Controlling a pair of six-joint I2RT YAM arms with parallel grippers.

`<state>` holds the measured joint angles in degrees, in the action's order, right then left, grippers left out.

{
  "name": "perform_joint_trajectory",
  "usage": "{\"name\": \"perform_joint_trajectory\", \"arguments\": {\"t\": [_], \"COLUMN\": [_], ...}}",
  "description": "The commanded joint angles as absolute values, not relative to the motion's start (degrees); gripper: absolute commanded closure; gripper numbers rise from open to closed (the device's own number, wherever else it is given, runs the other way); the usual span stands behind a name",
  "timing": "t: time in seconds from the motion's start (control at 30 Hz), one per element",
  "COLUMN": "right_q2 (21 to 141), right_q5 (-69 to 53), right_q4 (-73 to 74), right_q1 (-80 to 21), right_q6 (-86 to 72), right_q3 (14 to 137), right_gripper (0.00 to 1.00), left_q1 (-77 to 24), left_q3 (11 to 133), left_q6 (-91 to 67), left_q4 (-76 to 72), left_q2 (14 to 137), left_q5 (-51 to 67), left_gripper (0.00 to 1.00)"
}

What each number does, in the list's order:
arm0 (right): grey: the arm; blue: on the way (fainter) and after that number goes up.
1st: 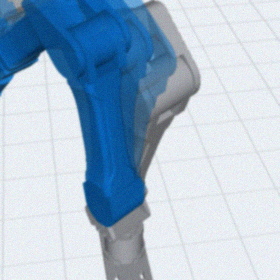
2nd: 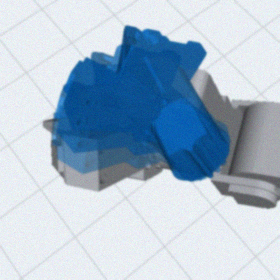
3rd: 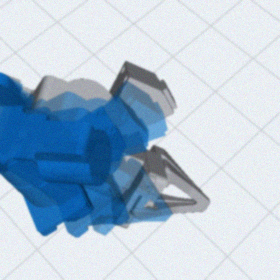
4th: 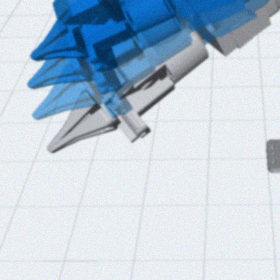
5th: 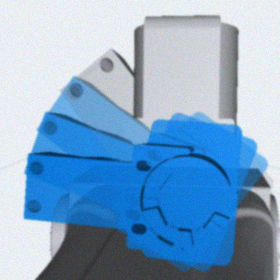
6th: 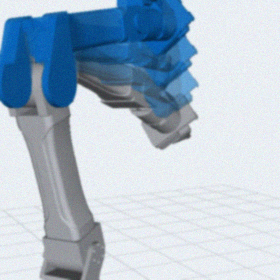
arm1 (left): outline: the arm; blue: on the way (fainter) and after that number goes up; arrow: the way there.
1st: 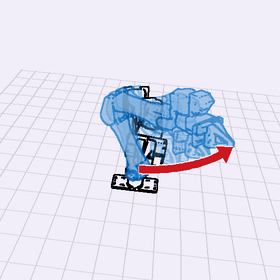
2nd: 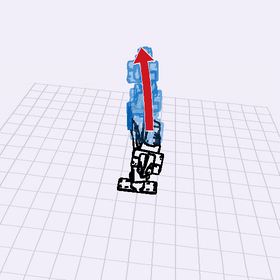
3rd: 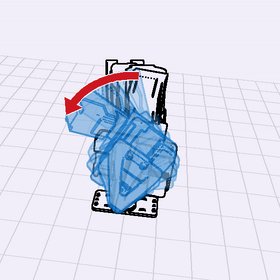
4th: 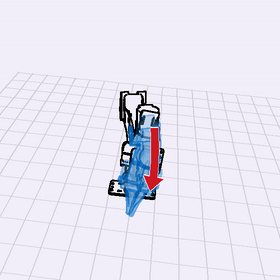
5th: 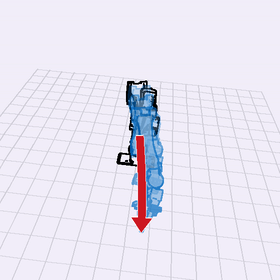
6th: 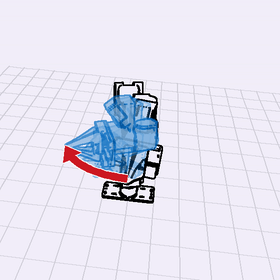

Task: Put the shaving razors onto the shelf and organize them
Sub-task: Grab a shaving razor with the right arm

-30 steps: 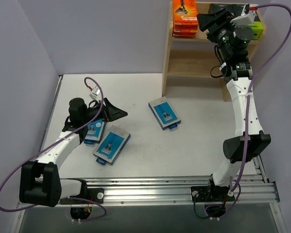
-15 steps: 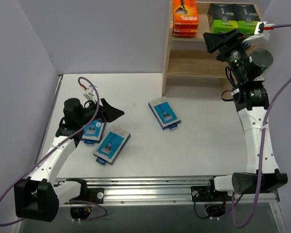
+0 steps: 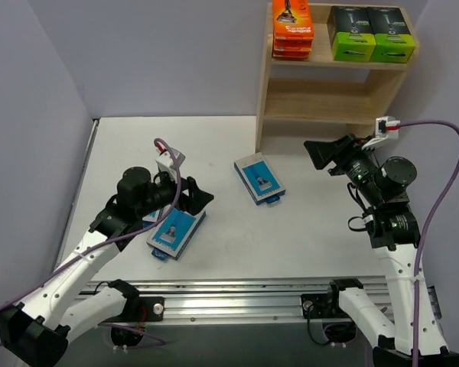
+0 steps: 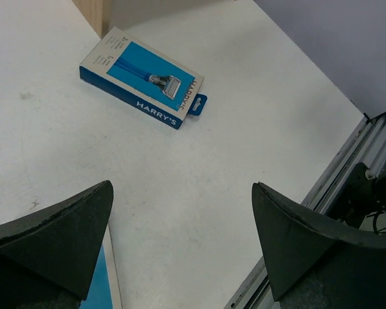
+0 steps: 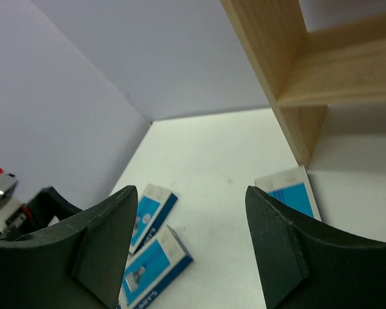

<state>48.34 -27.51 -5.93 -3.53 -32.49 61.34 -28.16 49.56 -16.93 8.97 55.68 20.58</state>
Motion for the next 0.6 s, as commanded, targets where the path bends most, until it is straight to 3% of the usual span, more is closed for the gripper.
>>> {"name": "perform_joint_trajectory", "arguments": {"t": [0.0,0.27,0.57], "right_q2": [43.79,41.57,37.53], "right_q5": [-29.88,-33.39,-28.58], "right_q4": [-2.91,2.02,-0.53], "right_q1": [-3.87,-3.87,-5.18], "right_q6": [-27.52,-25.31,-29.70], "right_q3": [56.62,47.47,36.92], "right_gripper": [0.36,0.34,0.34], "left_q1": [-33.12,-37.09,-36.83], "left_q3": [52.21,52.47,52.65], "left_q6": [-10.11,-9.84,-14.67], "left_q4": [13.62,20.56,19.43], "left_q2": [52.48,46.07,41.93], "left_q5": [8.81,-3.67,-21.61], "left_gripper": [0.03,0.06,0.06]}}
